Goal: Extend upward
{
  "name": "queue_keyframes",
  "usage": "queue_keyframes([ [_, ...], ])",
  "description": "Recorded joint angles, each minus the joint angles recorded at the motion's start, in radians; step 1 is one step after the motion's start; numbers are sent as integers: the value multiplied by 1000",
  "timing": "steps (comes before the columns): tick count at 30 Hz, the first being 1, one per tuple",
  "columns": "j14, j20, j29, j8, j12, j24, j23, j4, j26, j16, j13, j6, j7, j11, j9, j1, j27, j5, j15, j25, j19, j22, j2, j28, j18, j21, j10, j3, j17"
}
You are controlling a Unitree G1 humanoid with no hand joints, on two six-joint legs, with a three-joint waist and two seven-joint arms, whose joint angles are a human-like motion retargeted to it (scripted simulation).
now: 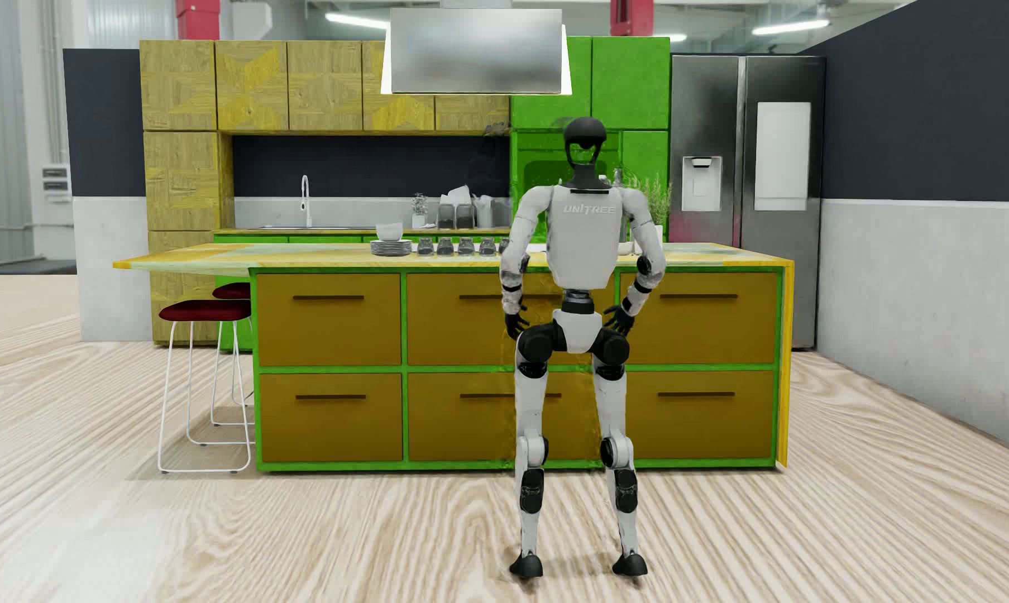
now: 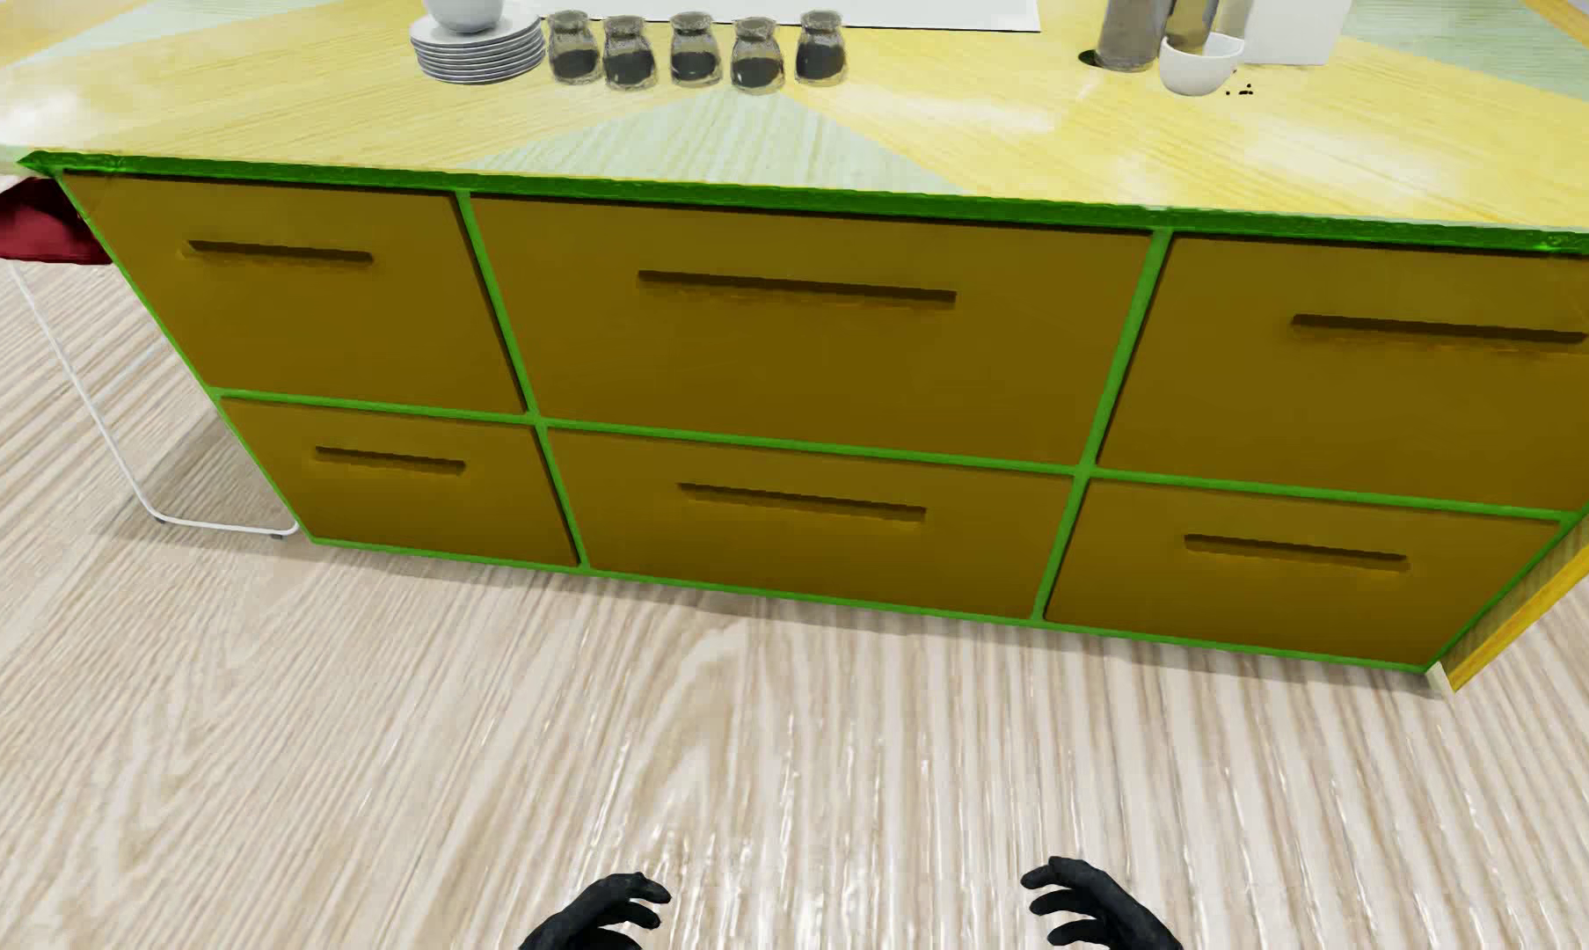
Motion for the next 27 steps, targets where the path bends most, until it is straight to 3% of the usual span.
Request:
queue_keyframes([
  [1,-14,-4,0,0,-1,0,4,-6,0,-1,5,-5,0,-8,-8,-5,0,-9,-3,0,0,5,11,0,0,-19,2,-13,3],
  [2,-27,5,0,0,6,0,3,-8,0,-3,-5,-2,0,-9,-11,-10,0,-10,-3,0,0,10,11,0,0,63,15,-16,-5],
  [10,-26,19,0,0,-17,0,-7,-7,0,-10,-18,-1,0,-8,-8,-5,0,-10,-2,0,0,23,14,0,0,65,11,-16,-10],
  [16,-29,28,0,0,-144,0,-37,-9,0,17,-135,-13,0,-11,-10,-8,0,-13,6,0,0,2,16,0,0,130,15,-25,-46],
  [21,-16,75,0,0,-428,0,-129,-7,0,127,-442,-24,0,-12,-8,-8,0,-9,15,0,0,-71,18,0,0,181,12,-46,-149],
  [25,-10,109,0,0,-803,0,-146,-7,0,269,-851,-29,0,-12,-10,-5,0,-7,18,0,0,-65,23,0,0,184,11,-60,-266],
  [27,-6,56,0,0,-1027,0,-125,-8,0,363,-1077,-30,0,-13,-17,-6,0,-4,18,0,0,-48,25,0,0,235,11,-63,-342],
])
